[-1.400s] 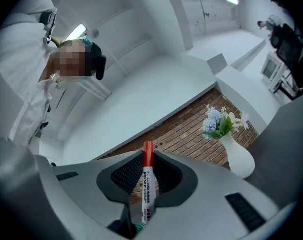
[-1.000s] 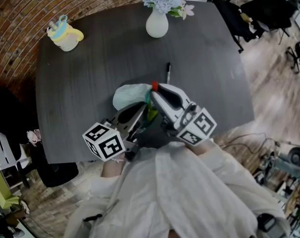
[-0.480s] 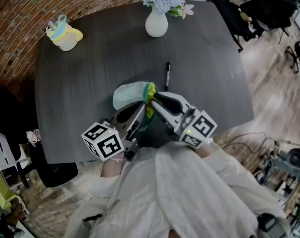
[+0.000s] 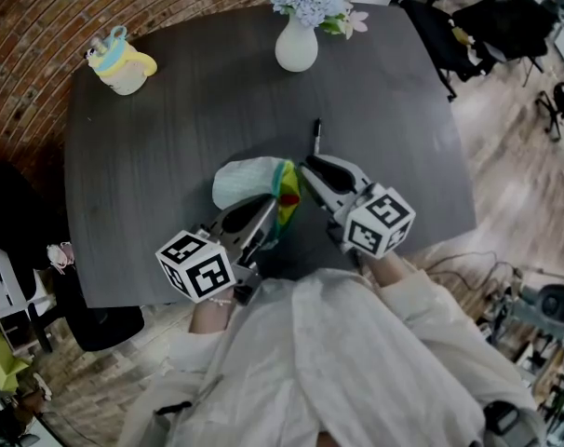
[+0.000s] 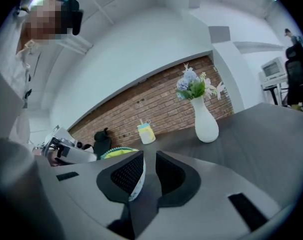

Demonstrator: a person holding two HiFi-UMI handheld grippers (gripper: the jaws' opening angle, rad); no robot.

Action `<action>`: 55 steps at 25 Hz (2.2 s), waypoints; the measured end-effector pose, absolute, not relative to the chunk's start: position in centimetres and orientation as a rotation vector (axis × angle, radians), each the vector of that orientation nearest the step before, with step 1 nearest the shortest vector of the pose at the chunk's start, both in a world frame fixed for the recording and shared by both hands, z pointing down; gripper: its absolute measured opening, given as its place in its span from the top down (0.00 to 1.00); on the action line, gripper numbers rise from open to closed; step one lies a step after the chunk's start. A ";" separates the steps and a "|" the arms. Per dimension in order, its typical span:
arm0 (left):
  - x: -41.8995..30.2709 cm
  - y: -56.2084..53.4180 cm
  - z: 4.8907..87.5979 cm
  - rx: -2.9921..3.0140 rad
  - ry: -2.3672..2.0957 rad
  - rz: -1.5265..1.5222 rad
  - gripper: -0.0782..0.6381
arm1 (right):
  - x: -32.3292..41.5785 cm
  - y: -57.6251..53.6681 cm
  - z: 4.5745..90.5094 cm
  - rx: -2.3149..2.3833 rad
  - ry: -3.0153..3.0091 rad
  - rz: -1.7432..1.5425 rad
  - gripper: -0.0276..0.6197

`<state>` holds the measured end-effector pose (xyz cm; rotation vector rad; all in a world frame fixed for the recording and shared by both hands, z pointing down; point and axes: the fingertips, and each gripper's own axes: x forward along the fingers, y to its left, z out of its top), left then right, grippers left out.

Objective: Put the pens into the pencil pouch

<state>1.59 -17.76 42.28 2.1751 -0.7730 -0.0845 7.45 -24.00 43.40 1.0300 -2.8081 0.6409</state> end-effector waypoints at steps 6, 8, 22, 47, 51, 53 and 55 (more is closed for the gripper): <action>1.8 -18.0 42.6 2.176 -0.754 -0.083 0.84 | 9.0 -27.0 47.3 1.071 -2.584 0.646 0.86; 1.9 -18.0 42.7 2.179 -0.745 -0.078 0.84 | 10.0 -28.3 48.3 1.123 -2.506 0.596 0.86; 2.7 -18.1 43.7 2.206 -0.719 -0.004 0.84 | 13.2 -36.0 55.4 1.138 -2.154 0.657 0.86; 2.0 -18.7 44.2 2.235 -0.776 0.038 0.84 | 13.1 -37.8 58.3 1.052 -2.042 0.865 0.83; 2.0 -18.6 44.2 2.236 -0.775 0.038 0.84 | 12.9 -38.0 58.3 1.012 -2.034 0.870 0.83; 2.0 -18.5 44.2 2.232 -0.776 0.029 0.84 | 12.8 -37.9 58.1 1.022 -2.048 0.869 0.86; 1.9 -18.5 44.0 2.228 -0.778 0.017 0.84 | 12.8 -37.5 57.9 1.038 -2.055 0.833 0.88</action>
